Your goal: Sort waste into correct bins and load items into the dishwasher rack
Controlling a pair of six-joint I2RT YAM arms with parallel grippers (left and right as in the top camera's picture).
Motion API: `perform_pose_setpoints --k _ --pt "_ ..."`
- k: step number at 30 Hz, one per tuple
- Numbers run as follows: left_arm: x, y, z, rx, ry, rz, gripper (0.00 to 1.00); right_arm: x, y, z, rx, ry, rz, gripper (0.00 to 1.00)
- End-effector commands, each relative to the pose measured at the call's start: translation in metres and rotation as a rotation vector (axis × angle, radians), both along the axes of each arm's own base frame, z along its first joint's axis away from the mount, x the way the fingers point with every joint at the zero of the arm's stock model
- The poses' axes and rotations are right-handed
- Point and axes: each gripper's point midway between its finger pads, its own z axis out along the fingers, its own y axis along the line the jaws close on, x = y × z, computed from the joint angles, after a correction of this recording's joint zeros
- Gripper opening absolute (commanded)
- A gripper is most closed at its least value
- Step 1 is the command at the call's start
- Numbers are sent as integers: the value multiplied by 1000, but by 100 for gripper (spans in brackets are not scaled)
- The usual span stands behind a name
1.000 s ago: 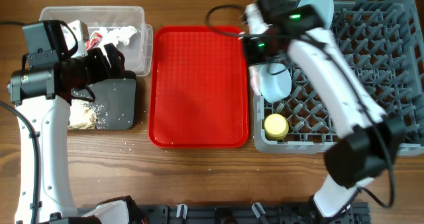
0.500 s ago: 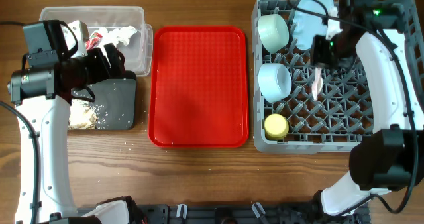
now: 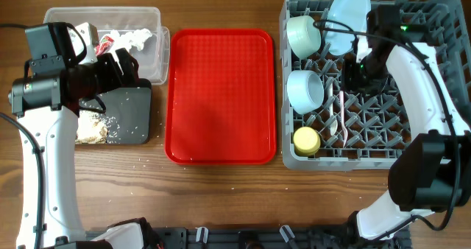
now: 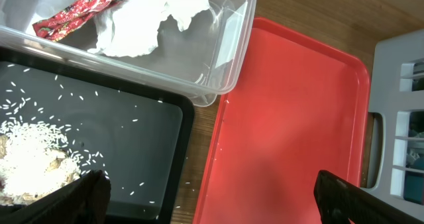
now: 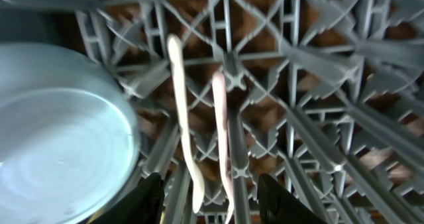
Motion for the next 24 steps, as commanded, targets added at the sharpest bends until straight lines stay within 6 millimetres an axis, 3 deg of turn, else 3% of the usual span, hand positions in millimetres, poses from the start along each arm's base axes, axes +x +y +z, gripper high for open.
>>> perform_pose_setpoints --k 1,6,11,13,14,15,18,19,24 --pt "2 3 1 14 -6 -8 100 26 21 73 104 -207 76 47" --pt "2 3 1 14 -6 -8 100 27 59 148 295 -411 163 52" --pt "2 3 1 14 -6 -8 100 -1 93 191 349 -520 312 62" --pt "2 3 1 14 -6 -8 100 -12 98 207 358 -557 307 72" --pt "2 3 1 14 -7 -8 100 -16 99 214 369 -572 281 100" --pt "2 3 1 14 -7 -8 100 -21 99 222 390 -582 229 100" --pt "2 3 1 14 -6 -8 100 -28 96 232 445 -574 62 100" --pt "2 3 1 14 -7 -8 100 -26 86 231 391 -585 21 100" --pt "2 3 1 14 -6 -8 100 -23 77 226 342 -586 0 100"
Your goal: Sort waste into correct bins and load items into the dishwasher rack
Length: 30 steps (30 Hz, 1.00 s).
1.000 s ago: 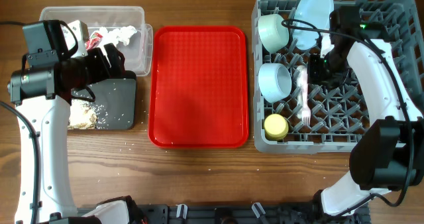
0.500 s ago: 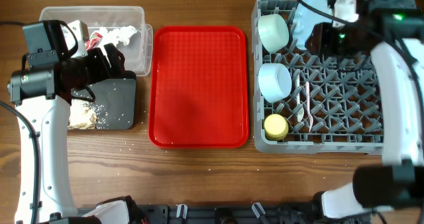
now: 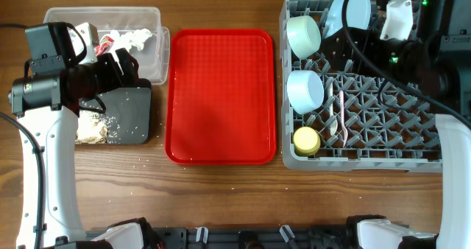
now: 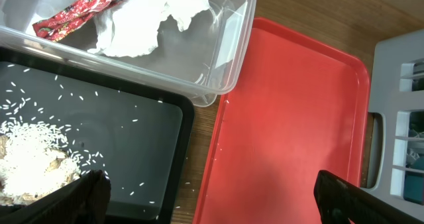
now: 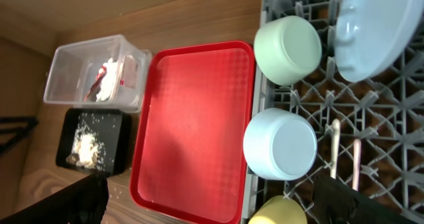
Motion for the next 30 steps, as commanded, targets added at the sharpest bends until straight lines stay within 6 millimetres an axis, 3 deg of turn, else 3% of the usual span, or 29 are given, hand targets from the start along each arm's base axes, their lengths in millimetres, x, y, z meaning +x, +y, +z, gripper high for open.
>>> perform_pose_setpoints --k 1,12,21,25,30 --pt "2 3 1 14 -7 -8 100 6 -16 -1 -44 5 -101 100" --pt "2 3 1 14 -7 -8 100 19 -50 -7 -192 -33 -240 100" --pt "2 3 1 14 -7 -8 100 35 -56 18 -156 -411 -309 100" --pt "2 3 1 14 -7 -8 100 20 -73 2 -174 -562 -400 100" --pt "2 3 1 14 -7 -8 100 -7 -87 -33 -181 -680 -483 100"
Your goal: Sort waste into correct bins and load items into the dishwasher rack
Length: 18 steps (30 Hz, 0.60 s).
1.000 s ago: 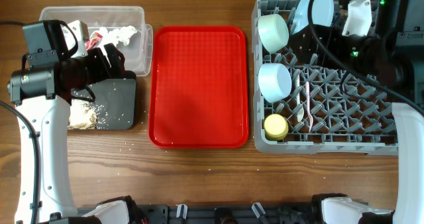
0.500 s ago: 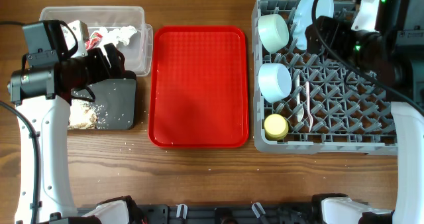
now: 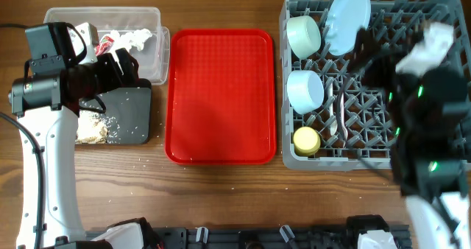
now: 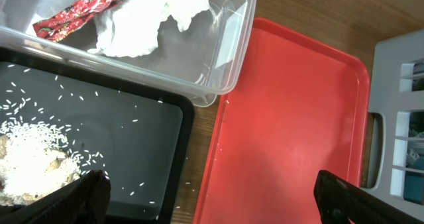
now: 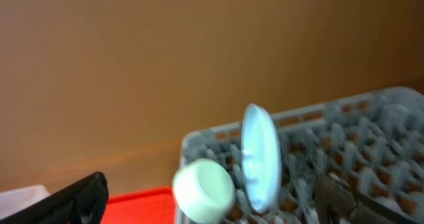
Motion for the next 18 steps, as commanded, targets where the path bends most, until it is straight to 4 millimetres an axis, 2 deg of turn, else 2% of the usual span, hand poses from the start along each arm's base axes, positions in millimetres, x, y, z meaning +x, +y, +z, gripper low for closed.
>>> perform_pose_setpoints --k 1,6,11,18 --pt "2 3 1 14 -7 -8 100 -23 -15 -39 -7 -47 -82 100" --pt "2 3 1 14 -6 -8 100 -57 -16 -93 35 -141 -81 100" --pt "2 3 1 14 -6 -8 100 -77 -16 -134 58 -167 -81 100" --pt "2 3 1 14 -7 -8 100 -87 -11 -168 63 -184 -44 100"
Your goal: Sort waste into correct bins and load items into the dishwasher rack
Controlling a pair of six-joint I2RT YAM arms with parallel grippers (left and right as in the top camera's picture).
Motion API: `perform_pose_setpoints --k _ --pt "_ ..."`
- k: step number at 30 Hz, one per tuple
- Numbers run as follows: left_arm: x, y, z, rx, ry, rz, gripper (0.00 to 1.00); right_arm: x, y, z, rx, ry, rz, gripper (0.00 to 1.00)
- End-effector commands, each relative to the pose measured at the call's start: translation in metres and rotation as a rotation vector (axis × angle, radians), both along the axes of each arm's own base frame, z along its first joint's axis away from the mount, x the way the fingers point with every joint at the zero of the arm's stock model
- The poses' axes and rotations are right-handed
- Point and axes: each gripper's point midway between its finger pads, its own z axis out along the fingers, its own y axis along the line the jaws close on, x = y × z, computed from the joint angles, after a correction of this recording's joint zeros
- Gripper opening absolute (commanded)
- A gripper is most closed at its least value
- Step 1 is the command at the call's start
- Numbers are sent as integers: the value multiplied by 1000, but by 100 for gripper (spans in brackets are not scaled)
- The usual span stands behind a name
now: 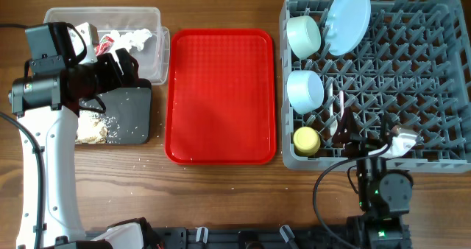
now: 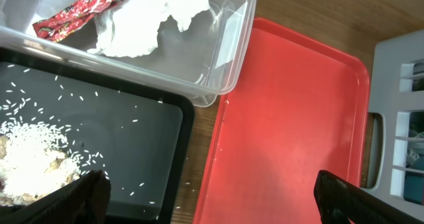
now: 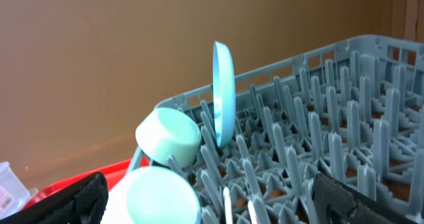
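Observation:
The grey dishwasher rack [image 1: 412, 72] holds a green bowl [image 1: 303, 35], an upright pale blue plate [image 1: 347, 9], a blue bowl [image 1: 304, 89], a yellow cup [image 1: 306, 140] and two utensils [image 1: 340, 116]. My right gripper [image 1: 370, 144] sits low at the rack's front edge, open and empty; its view shows the plate [image 3: 224, 91], the green bowl [image 3: 169, 138] and the blue bowl [image 3: 156, 197]. My left gripper [image 2: 212, 207] hangs open and empty above the black tray's [image 2: 132, 138] right end. The clear bin [image 2: 232, 52] holds a red wrapper [image 2: 79, 12] and white tissue [image 2: 146, 22].
A red tray [image 1: 221, 94] lies between the bins and the rack, nothing on it. Rice and food scraps [image 1: 92, 127] sit in the black tray's left part, with grains scattered on the wood near it. A brown wall [image 3: 99, 45] rises behind the rack.
My right arm was blurred above the rack's right part; now it is folded low at the rack's front edge, gripper open. The left arm and all items are unchanged.
My right gripper was open, low in the rack over the two utensils lying there. Then it was high above the rack, looking down on the whole table. Then it was over the rack's right side, and now low at its front edge. The left arm stayed still.

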Motion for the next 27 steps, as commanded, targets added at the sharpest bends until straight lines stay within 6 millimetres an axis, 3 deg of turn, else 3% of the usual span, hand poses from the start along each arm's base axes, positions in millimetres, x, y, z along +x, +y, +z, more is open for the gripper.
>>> perform_pose_setpoints --k 1,3,5,8,27 --pt "2 3 2 14 -8 -8 100 -4 5 -10 15 3 27 100" --pt "2 3 2 14 -8 -8 100 -6 5 -15 14 18 30 100" --pt "2 3 2 14 -8 -8 100 -9 16 -4 -68 -27 95 100" --pt "2 3 2 14 -7 -8 100 -10 28 -6 -114 -20 164 100" --pt "2 3 2 14 -7 -8 100 -9 28 -11 -111 -1 166 100"
